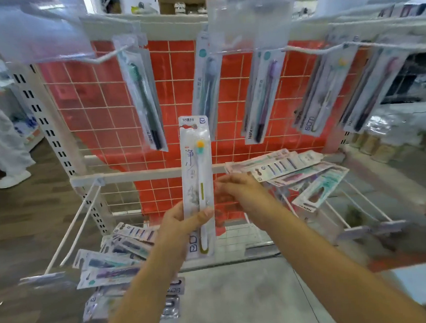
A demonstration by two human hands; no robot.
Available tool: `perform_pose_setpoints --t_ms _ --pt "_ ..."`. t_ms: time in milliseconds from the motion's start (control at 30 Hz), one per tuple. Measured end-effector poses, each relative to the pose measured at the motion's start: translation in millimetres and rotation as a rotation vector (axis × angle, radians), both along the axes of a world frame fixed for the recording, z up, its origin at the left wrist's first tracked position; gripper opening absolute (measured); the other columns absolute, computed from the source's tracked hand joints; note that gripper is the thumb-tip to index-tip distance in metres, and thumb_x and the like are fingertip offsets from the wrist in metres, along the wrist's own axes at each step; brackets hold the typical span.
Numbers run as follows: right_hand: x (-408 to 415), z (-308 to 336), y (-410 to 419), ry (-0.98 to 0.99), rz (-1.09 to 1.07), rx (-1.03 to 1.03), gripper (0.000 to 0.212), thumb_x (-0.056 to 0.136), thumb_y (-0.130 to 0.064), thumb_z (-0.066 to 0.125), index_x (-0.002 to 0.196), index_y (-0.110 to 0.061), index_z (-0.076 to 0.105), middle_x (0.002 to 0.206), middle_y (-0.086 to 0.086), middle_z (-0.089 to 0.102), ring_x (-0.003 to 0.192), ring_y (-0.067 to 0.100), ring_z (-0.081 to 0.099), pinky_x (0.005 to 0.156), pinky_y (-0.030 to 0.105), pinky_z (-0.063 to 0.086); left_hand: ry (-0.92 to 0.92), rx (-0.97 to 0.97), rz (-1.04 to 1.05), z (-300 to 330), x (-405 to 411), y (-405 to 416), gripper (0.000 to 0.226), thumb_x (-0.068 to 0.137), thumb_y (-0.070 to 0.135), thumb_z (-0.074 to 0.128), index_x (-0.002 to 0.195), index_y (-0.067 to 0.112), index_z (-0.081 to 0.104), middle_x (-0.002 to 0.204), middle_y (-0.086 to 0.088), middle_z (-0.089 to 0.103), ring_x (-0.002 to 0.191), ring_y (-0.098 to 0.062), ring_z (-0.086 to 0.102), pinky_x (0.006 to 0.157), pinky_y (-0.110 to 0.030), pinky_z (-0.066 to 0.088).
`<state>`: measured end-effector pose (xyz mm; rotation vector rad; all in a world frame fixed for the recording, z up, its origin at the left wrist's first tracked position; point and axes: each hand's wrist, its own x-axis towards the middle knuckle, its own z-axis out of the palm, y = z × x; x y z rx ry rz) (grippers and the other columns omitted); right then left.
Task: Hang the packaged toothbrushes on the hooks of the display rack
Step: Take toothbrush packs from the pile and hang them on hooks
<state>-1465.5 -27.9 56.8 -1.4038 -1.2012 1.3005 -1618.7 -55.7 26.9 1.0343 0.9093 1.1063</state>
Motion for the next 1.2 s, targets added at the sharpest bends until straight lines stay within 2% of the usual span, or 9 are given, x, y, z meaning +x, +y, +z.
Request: perform_pose_setpoints --t_ms 233,367,467,600,667,767,900,1033,1200 --pt "47.6 23.0 -59.3 0.088 0.000 0.079 0.010 0.090 -0.010 0.059 0.083 -0.014 0.064 0.074 0.002 0.067 0.059 0.014 0.064 0.062 0.032 0.057 -0.045 0.023 -0.041 2.1 60.2 -34.4 0.042 0.063 0.009 0.079 0.103 0.010 0.067 0.088 -0.010 0.072 0.080 -0.027 0.069 0.075 -0.039 0.057" --pt "86.4 26.2 -95.7 0.067 0.072 0.125 0.007 0.089 -0.017 0.062 0.092 -0.014 0.067 0.076 0.000 0.069 0.060 0.010 0.063 0.058 0.024 0.053 -0.089 0.048 -0.082 6.1 105.5 -61.5 0.039 0.063 0.005 0.076 0.101 0.011 0.067 0.084 -0.008 0.073 0.075 -0.023 0.069 0.063 -0.032 0.057" --pt "113.9 23.2 -123.3 0.015 0.075 0.163 0.020 0.083 -0.015 0.068 0.104 -0.014 0.065 0.090 0.002 0.071 0.077 0.014 0.069 0.066 0.030 0.057 -0.067 0.073 -0.101 11.1 142.7 -85.8 0.037 0.066 0.009 0.071 0.102 0.012 0.064 0.081 -0.008 0.073 0.072 -0.024 0.071 0.063 -0.033 0.058" --pt "150.9 22.8 -154.3 -0.023 -0.009 0.235 0.024 0.079 -0.004 0.070 0.098 -0.014 0.063 0.079 -0.004 0.067 0.065 0.003 0.065 0.051 0.013 0.047 -0.029 0.086 -0.084 12.4 187.8 -117.5 0.023 0.078 0.002 0.061 0.096 0.015 0.065 0.078 -0.002 0.074 0.072 -0.018 0.071 0.061 -0.025 0.056" --pt "169.4 24.6 -164.7 -0.026 -0.033 0.249 0.025 0.078 -0.001 0.070 0.100 -0.011 0.063 0.085 0.001 0.068 0.075 0.013 0.066 0.054 0.016 0.051 -0.001 0.095 -0.107 13.1 205.7 -130.2 0.020 0.074 0.012 0.066 0.093 0.020 0.066 0.083 -0.002 0.075 0.081 -0.018 0.071 0.070 -0.029 0.057" --pt "191.9 26.1 -177.0 -0.019 -0.071 0.270 0.027 0.080 -0.003 0.069 0.105 -0.010 0.062 0.099 0.009 0.069 0.091 0.023 0.067 0.077 0.035 0.058 0.047 0.119 -0.132 9.6 225.2 -145.0 0.030 0.068 0.021 0.069 0.097 0.019 0.067 0.090 0.000 0.074 0.089 -0.016 0.069 0.078 -0.029 0.055" --pt "215.9 26.7 -189.3 -0.016 -0.105 0.307 0.026 0.085 -0.005 0.064 0.110 -0.011 0.057 0.108 0.013 0.066 0.101 0.029 0.064 0.088 0.047 0.053 0.378 0.275 -0.090 -7.1 237.0 -160.5 0.011 0.084 0.013 0.066 0.091 0.022 0.067 0.082 0.004 0.072 0.077 -0.009 0.066 0.068 -0.026 0.053" --pt "235.7 29.2 -189.5 -0.035 -0.094 0.334 0.021 0.088 -0.010 0.061 0.108 -0.016 0.056 0.108 0.010 0.065 0.099 0.023 0.064 0.085 0.040 0.055 1.103 0.536 -0.035 -13.9 235.6 -165.3 0.012 0.090 0.032 0.056 0.096 0.026 0.065 0.090 0.009 0.068 0.081 -0.008 0.060 0.077 -0.026 0.049" --pt "247.6 32.2 -166.9 -0.003 -0.141 0.350 0.014 0.088 -0.011 0.061 0.095 -0.023 0.057 0.096 0.000 0.066 0.086 0.013 0.065 0.069 0.024 0.055 1.258 0.631 0.033 -8.2 228.6 -152.2 0.024 0.095 0.035 0.046 0.109 0.024 0.062 0.100 0.008 0.067 0.088 -0.008 0.059 0.075 -0.019 0.045"
